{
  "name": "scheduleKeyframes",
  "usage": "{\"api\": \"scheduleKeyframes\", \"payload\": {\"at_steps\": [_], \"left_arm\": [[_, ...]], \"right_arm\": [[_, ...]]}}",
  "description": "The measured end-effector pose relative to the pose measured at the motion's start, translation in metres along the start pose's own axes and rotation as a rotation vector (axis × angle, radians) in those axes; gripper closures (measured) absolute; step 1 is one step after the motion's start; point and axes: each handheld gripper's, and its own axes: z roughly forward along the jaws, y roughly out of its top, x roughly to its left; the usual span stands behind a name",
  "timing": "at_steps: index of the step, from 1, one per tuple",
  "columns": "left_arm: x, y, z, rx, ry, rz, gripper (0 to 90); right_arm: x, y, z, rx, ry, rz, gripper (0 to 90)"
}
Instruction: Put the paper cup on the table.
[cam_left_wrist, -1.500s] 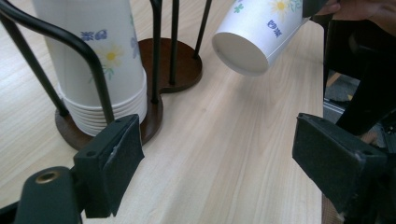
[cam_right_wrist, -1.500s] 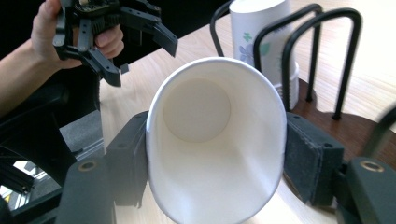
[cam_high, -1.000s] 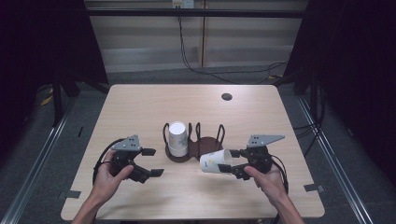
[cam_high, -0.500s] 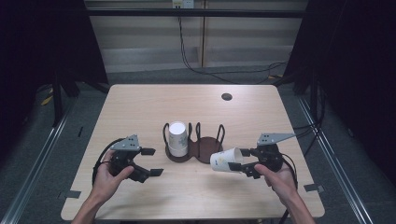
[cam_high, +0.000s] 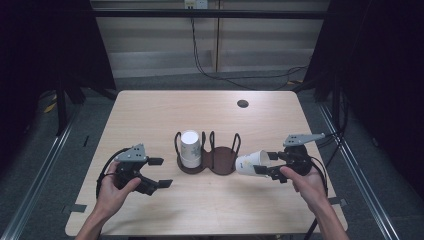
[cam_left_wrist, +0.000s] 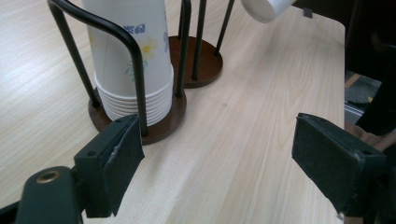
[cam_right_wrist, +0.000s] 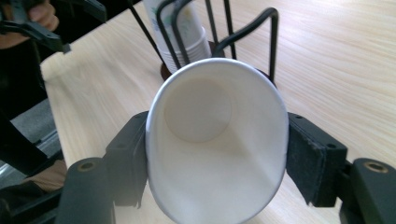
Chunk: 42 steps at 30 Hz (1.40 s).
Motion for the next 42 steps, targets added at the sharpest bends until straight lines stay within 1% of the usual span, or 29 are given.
{"api": "scheduleKeyframes", "payload": {"at_steps": [2,4,5,6,7,8,9,10,11,12,14,15,17,18,22,23,24,26,27,30,35,37,38,40,41,42], "left_arm": [[0.000,0.000,0.001,0.004,0.001,0.001,16.3],[0.000,0.000,0.001,0.007,0.003,-0.004,16.3],[0.001,0.000,0.001,0.011,0.005,-0.003,16.3],[0.000,-0.001,0.002,0.017,0.006,-0.007,16.3],[0.000,-0.001,0.002,0.017,0.006,-0.007,16.3],[0.000,-0.001,0.002,0.016,0.006,-0.009,16.3],[0.000,-0.001,0.002,0.016,0.006,-0.009,16.3],[0.001,-0.001,0.002,0.020,0.009,-0.006,16.3],[0.001,-0.001,0.002,0.020,0.009,-0.006,16.3],[0.001,-0.002,0.002,0.021,0.008,-0.005,16.3],[0.000,-0.002,0.003,0.024,0.001,0.003,16.3],[0.000,-0.001,0.003,0.023,-0.002,0.000,16.3],[0.000,-0.001,0.004,0.026,-0.002,0.006,16.3],[-0.001,-0.001,0.004,0.026,-0.001,0.003,16.3],[0.000,-0.001,0.004,0.034,-0.001,0.003,16.3],[0.000,-0.001,0.004,0.029,-0.002,-0.003,16.3],[0.000,-0.001,0.004,0.027,-0.003,-0.004,16.3],[0.001,-0.001,0.004,0.032,-0.001,-0.001,16.3],[0.001,-0.001,0.004,0.037,-0.002,0.001,16.3],[0.001,-0.002,0.005,0.037,-0.004,0.000,16.3],[0.000,-0.002,0.005,0.041,-0.006,0.005,16.3],[0.000,-0.002,0.004,0.040,-0.006,0.005,16.3],[0.000,-0.002,0.004,0.036,-0.005,0.004,16.3],[0.001,-0.002,0.004,0.041,-0.002,0.005,16.3],[0.001,-0.002,0.004,0.040,0.000,0.003,16.3],[0.000,-0.002,0.004,0.043,0.001,0.001,16.3]], "right_arm": [[-0.004,0.003,-0.001,0.015,-0.022,0.007,30.1],[-0.005,0.003,-0.001,0.019,-0.028,0.004,30.1],[-0.007,0.004,-0.002,0.028,-0.036,0.012,30.0],[-0.011,0.006,-0.002,0.036,-0.056,0.016,30.0],[-0.011,0.006,-0.002,0.036,-0.056,0.016,30.0],[-0.015,0.007,-0.003,0.048,-0.070,0.018,29.9],[-0.015,0.007,-0.003,0.048,-0.070,0.018,29.9],[-0.018,0.009,-0.003,0.054,-0.082,0.025,29.7],[-0.018,0.009,-0.003,0.054,-0.082,0.025,29.7],[-0.020,0.010,-0.002,0.067,-0.099,0.025,29.5],[-0.022,0.011,-0.002,0.073,-0.104,0.026,29.4],[-0.023,0.012,-0.001,0.082,-0.110,0.025,29.3],[-0.025,0.015,0.000,0.099,-0.131,0.027,29.3],[-0.026,0.016,0.001,0.103,-0.128,0.027,29.2],[-0.032,0.025,0.003,0.129,-0.148,0.031,29.2],[-0.032,0.026,0.004,0.135,-0.150,0.035,29.2],[-0.034,0.028,0.005,0.145,-0.158,0.030,29.2],[-0.034,0.030,0.006,0.152,-0.166,0.029,29.1],[-0.037,0.033,0.008,0.163,-0.169,0.029,29.1],[-0.040,0.038,0.010,0.179,-0.180,0.030,29.1],[-0.045,0.047,0.015,0.226,-0.209,0.020,29.0],[-0.046,0.050,0.017,0.241,-0.214,0.017,29.0],[-0.047,0.050,0.018,0.246,-0.216,0.019,28.9],[-0.049,0.052,0.019,0.273,-0.234,0.019,28.9],[-0.051,0.053,0.019,0.287,-0.237,0.027,28.9],[-0.053,0.054,0.020,0.297,-0.243,0.015,28.9]]}}
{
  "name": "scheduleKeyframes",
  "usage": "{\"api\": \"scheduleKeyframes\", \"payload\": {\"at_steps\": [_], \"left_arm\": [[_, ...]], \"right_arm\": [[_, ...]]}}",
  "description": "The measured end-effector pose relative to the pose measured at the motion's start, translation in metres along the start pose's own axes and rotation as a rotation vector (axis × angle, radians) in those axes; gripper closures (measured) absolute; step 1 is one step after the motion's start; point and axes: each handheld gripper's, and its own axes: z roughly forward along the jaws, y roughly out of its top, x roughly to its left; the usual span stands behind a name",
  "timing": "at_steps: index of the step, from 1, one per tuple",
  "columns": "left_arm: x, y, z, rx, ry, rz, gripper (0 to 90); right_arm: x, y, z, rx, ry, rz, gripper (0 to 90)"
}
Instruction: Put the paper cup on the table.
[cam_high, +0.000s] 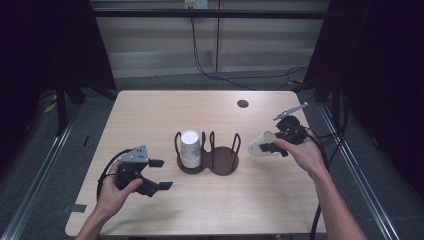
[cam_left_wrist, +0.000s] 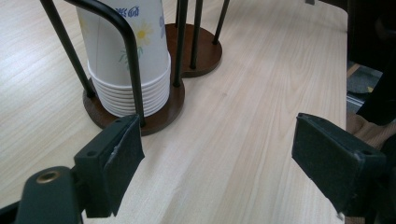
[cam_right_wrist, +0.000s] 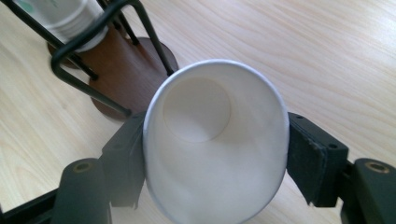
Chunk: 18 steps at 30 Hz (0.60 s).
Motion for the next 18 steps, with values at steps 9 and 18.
{"api": "scheduleKeyframes", "payload": {"at_steps": [9,18], "left_arm": [[0.000,0.000,0.000,-0.004,-0.001,-0.003,16.3],[0.001,-0.001,-0.001,-0.002,0.001,0.004,16.3]], "right_arm": [[-0.007,0.008,0.013,0.096,-0.029,0.003,28.4],[-0.010,0.010,0.029,0.159,-0.054,0.007,26.9]]}}
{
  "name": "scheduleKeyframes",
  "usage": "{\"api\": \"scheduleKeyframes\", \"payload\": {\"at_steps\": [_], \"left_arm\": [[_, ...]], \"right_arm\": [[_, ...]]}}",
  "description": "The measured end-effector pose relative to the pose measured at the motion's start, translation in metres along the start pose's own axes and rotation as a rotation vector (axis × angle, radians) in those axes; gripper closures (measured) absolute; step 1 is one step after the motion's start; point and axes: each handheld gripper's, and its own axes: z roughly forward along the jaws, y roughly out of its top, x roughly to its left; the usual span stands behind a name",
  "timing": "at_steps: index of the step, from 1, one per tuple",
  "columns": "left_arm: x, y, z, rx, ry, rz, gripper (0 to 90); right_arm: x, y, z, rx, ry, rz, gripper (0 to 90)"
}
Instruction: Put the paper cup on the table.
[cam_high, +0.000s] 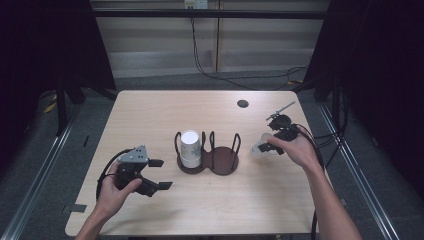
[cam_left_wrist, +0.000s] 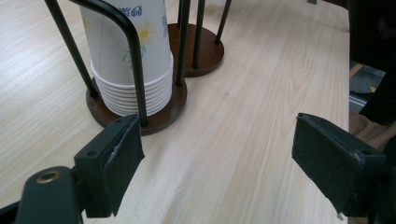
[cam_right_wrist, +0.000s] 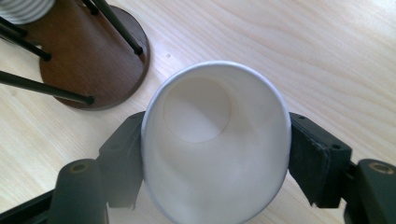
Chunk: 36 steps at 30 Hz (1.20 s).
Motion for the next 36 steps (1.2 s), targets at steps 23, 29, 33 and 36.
{"api": "scheduleKeyframes", "payload": {"at_steps": [23,29,33,36], "left_arm": [[-0.002,-0.002,0.005,0.028,-0.004,0.014,16.3],[-0.003,-0.001,0.005,0.026,-0.004,0.011,16.3],[-0.002,-0.002,0.006,0.031,-0.003,0.014,16.3],[-0.003,-0.003,0.009,0.043,-0.010,0.014,16.3]], "right_arm": [[0.010,0.021,0.028,0.105,-0.068,-0.029,20.2],[0.011,0.020,0.030,0.080,-0.061,-0.015,15.9],[0.010,0.018,0.030,0.071,-0.059,-0.004,14.4],[0.010,0.017,0.029,0.064,-0.053,0.007,14.1]]}}
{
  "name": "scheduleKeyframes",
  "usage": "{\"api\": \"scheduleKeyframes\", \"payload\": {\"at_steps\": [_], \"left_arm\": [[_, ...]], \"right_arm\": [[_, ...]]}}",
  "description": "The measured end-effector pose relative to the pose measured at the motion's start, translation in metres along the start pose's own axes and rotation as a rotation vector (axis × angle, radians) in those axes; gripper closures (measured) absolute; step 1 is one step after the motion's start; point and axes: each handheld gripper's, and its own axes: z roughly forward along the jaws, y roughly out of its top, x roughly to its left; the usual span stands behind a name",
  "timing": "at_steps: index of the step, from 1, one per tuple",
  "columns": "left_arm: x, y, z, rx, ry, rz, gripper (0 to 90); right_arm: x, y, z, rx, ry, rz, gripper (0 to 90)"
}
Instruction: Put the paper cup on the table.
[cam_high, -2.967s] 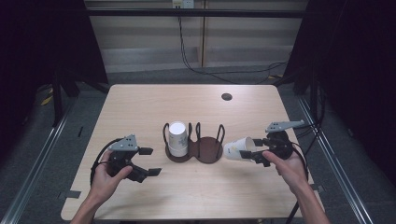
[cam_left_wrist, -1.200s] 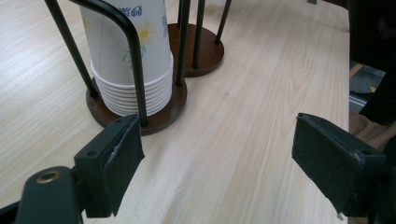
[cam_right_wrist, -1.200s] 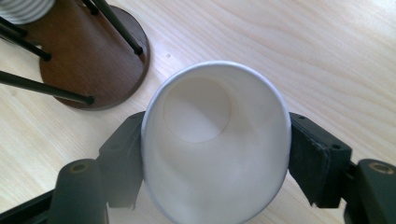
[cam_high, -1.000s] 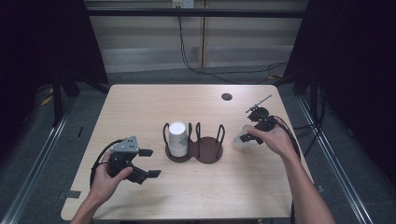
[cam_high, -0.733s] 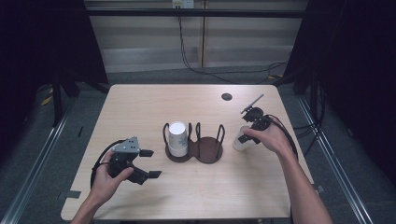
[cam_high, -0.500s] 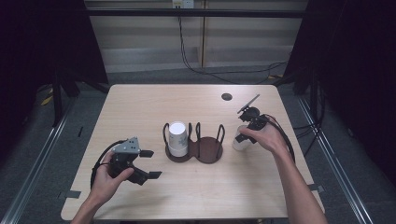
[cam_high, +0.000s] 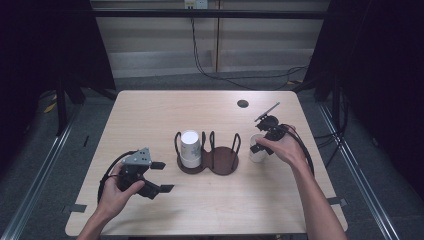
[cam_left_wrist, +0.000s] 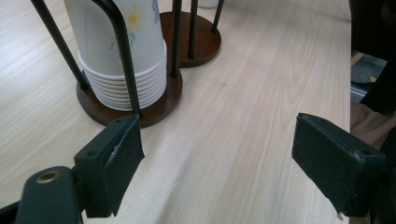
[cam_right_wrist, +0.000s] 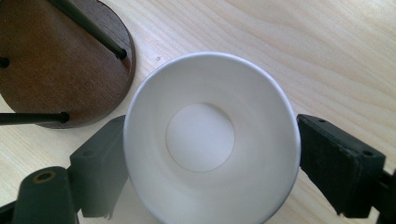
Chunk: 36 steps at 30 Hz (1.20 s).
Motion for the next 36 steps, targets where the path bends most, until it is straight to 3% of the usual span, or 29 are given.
{"api": "scheduleKeyframes", "payload": {"at_steps": [7,17,21,30,36], "left_arm": [[-0.003,0.002,0.001,-0.016,-0.009,0.006,16.3],[-0.002,-0.001,-0.006,-0.014,0.024,0.020,16.3],[0.000,-0.002,-0.009,-0.035,0.031,0.005,16.4],[0.000,-0.005,-0.008,-0.033,0.017,-0.013,16.4],[0.000,-0.004,-0.009,-0.037,0.005,0.004,16.5]], "right_arm": [[0.001,-0.005,-0.005,-0.031,-0.006,0.020,14.2],[0.000,-0.006,-0.012,-0.068,-0.018,0.026,14.1],[0.001,-0.008,-0.016,-0.085,-0.008,0.031,14.0],[0.007,-0.012,-0.028,-0.171,-0.004,0.046,14.0],[0.011,-0.019,-0.036,-0.244,0.010,0.054,13.8]]}}
